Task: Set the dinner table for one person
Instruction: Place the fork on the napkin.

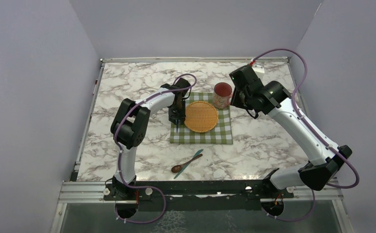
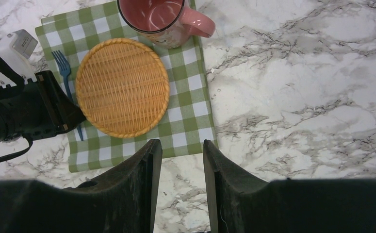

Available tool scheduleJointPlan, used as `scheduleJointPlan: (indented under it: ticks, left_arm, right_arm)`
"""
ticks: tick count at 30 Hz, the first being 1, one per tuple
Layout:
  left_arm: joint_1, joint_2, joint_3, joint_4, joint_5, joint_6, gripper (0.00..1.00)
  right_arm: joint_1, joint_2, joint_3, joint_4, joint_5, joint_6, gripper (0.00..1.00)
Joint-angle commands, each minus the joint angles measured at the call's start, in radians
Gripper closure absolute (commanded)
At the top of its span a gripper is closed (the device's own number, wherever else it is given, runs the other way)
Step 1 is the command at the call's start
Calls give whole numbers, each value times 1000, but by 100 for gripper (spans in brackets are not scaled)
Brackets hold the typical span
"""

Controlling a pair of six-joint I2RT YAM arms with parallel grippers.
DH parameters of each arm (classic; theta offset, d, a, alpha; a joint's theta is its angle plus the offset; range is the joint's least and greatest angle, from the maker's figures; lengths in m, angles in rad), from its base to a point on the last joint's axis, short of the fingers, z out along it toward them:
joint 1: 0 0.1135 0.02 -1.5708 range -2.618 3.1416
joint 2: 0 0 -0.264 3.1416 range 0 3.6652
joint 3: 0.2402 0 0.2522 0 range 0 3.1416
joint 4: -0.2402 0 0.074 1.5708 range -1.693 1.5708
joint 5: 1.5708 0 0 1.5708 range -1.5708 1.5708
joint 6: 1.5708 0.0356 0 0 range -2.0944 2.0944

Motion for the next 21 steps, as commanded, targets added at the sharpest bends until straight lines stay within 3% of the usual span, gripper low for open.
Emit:
scheduleJointPlan:
  ticks: [1,12,21]
  left_arm:
    - [6,-17,-4,-27,-18,-4,61]
    - [6,-68,59,-117,-122,-16,57]
    - [6,-129,239,-212,-140,-26,56]
  right_arm:
    - [-5,0,-4,15,24,-7,59]
    - [-6,-15,-26,26,15,-1,59]
    - [-7,-17,-31,43,-3,-17,59]
